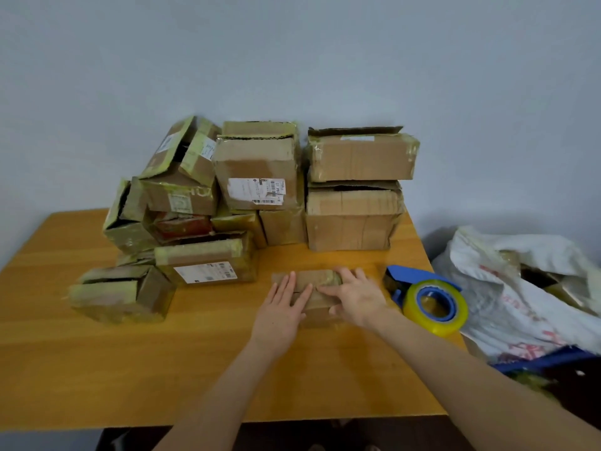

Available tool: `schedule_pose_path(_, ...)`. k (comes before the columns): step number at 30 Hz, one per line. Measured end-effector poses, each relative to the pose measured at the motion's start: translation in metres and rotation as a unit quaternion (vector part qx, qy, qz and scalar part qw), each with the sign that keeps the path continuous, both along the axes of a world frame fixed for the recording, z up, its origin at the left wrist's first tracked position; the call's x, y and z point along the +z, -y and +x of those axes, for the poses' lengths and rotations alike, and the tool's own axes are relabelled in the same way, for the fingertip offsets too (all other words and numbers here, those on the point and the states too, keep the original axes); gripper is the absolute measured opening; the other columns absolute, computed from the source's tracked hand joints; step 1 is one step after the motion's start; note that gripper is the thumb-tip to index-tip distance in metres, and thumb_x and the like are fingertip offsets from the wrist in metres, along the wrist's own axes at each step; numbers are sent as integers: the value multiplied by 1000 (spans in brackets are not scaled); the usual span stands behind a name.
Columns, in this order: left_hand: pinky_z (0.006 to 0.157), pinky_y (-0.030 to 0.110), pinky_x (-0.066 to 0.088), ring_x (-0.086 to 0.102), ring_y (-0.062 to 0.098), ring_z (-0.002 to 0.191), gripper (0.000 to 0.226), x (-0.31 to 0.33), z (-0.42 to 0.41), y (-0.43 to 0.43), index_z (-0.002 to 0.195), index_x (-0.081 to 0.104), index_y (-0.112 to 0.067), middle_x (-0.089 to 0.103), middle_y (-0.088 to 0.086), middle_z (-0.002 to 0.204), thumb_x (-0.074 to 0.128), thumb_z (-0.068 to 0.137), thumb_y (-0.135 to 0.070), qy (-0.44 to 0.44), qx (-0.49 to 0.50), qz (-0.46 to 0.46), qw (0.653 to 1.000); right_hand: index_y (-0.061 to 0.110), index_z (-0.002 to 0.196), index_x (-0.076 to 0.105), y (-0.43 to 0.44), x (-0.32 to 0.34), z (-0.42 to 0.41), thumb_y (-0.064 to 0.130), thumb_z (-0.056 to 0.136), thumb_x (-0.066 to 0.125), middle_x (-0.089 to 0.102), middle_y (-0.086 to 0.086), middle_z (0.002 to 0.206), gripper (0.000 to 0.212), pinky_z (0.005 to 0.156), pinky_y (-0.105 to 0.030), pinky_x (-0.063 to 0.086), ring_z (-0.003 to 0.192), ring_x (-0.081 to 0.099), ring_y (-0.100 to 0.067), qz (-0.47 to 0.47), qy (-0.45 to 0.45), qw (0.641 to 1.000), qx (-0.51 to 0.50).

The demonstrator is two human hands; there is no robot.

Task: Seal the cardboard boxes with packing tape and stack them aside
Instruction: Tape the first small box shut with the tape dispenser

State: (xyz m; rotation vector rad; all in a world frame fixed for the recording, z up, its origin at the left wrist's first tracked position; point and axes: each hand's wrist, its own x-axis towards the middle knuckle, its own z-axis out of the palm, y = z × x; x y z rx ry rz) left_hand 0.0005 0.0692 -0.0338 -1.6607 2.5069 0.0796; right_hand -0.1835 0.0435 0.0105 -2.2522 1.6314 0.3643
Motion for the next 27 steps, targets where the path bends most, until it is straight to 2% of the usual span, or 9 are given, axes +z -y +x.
schedule_pose_path(3, 115, 33, -10, -18, 21, 144, 59, 2, -1, -1, 146, -18, -26, -31, 11, 144, 24, 105, -33, 2, 6, -3, 1000, 46, 148, 29, 0, 3, -7, 50, 94, 52, 10, 1, 161, 58, 114, -44, 25, 142, 16, -33, 23, 59, 998, -23)
schedule_pose_path(6, 116, 34, -8, -16, 18, 141, 58, 3, -1, 0, 147, -15, -25, -26, 11, 144, 24, 105, -32, -3, 0, -12, 1000, 34, 150, 29, -2, 2, -36, 45, 98, 48, 23, -3, 158, 56, 111, -43, 32, 140, 24, -31, -33, 95, 989, -106)
schedule_pose_path(10, 115, 39, 7, 23, 30, 144, 62, 0, -4, -2, 144, 5, -23, 2, 17, 148, 48, 99, -30, -40, -1, -66, 997, 20, 148, 26, -10, -5, -104, 21, 97, 48, 29, -11, 149, 55, 106, -42, 35, 134, 30, -34, -75, 7, 963, -258)
schedule_pose_path(13, 116, 37, 2, 14, 28, 146, 60, 1, -5, -3, 143, -5, -25, -2, 18, 153, 38, 102, -32, 10, -24, -51, 998, 18, 153, 11, -16, -15, -142, 26, 96, 49, 24, -14, 151, 69, 111, -47, 30, 138, 25, -39, 4, -43, 948, -315)
schedule_pose_path(15, 115, 40, 12, 27, 31, 143, 65, -1, -6, -1, 144, 5, -24, 5, 18, 150, 49, 98, -30, -8, -11, -52, 999, 18, 154, 5, -16, -24, -151, 30, 95, 52, 22, -14, 153, 77, 112, -49, 29, 139, 25, -41, 41, -38, 941, -334)
schedule_pose_path(17, 115, 42, 19, 32, 32, 140, 67, -1, -7, -1, 144, 8, -24, 9, 19, 150, 55, 95, -28, -10, -1, -47, 999, 16, 153, 10, -15, -28, -153, 23, 96, 51, 25, -14, 148, 70, 101, -46, 39, 131, 36, -41, 41, -2, 935, -352)
schedule_pose_path(21, 121, 37, 0, -1, 26, 148, 59, -1, -5, -1, 141, -19, -29, -11, 17, 158, 27, 105, -32, 30, -2, -37, 999, 13, 135, 35, -10, -26, -148, 16, 98, 49, 36, -12, 136, 39, 74, -40, 42, 113, 52, -38, 15, -1, 935, -355)
schedule_pose_path(24, 119, 35, -2, -1, 24, 149, 60, 1, -8, -2, 150, -12, -29, -11, 15, 159, 27, 105, -32, 31, 3, -40, 999, 15, 126, 50, -6, -29, -126, 26, 100, 48, 43, -6, 132, 28, 69, -37, 41, 104, 57, -30, 42, -11, 953, -301)
schedule_pose_path(27, 119, 36, 3, 5, 23, 149, 59, 1, -3, -2, 153, 0, -30, -3, 13, 160, 33, 103, -33, 29, 2, -51, 998, 17, 118, 56, -2, -35, -102, 44, 95, 54, 49, -3, 126, 35, 72, -34, 43, 107, 55, -27, 63, -4, 961, -269)
